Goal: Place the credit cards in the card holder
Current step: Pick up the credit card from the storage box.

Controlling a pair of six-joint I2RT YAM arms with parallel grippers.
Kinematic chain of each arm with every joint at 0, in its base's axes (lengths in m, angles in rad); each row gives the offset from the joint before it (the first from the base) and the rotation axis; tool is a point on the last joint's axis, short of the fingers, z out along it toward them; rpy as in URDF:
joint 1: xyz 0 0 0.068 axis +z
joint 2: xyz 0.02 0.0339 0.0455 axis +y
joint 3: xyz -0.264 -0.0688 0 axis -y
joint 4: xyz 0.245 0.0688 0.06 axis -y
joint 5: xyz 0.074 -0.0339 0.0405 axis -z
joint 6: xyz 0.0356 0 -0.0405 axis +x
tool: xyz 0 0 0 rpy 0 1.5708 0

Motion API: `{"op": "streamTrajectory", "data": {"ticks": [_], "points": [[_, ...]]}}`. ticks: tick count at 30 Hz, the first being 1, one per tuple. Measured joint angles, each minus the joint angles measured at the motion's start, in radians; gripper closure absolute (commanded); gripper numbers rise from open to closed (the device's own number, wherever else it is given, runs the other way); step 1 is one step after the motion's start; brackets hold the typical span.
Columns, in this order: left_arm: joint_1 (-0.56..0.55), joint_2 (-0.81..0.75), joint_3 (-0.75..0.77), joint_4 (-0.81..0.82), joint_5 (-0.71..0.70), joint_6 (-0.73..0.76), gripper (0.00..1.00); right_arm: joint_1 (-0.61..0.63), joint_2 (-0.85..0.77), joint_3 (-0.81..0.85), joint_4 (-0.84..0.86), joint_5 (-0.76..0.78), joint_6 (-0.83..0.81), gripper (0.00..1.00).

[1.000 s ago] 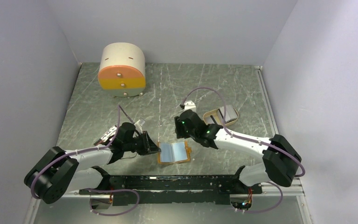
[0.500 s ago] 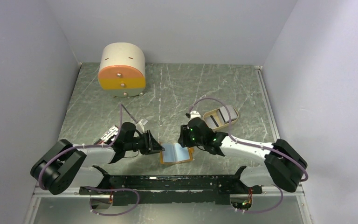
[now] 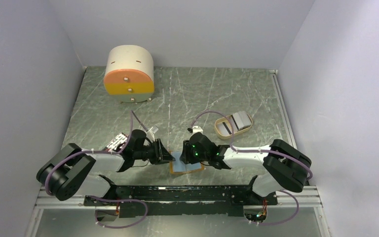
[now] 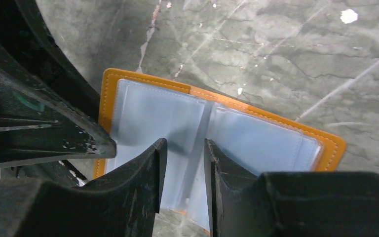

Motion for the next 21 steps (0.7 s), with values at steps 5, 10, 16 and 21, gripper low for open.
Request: {"op": "streamTrajectory", "data": {"ticks": [5, 10, 16, 21], "points": [[-0.014, 0.015, 0.024, -0.024, -0.021, 0.003, 0.79, 0.019, 0.012, 0.0, 0.032, 0.005, 0.019, 0.63], [-0.021, -0.005, 0.031, -0.073, -0.056, 0.015, 0.91, 0.023, 0.012, 0.0, 0.032, 0.013, 0.023, 0.6], [-0.026, -0.066, 0.044, -0.13, -0.091, 0.031, 0.91, 0.023, 0.001, 0.074, -0.079, 0.061, -0.023, 0.42], [-0.026, -0.09, 0.044, -0.161, -0.099, 0.043, 0.91, -0.032, -0.054, 0.219, -0.226, 0.156, -0.132, 0.4]]}}
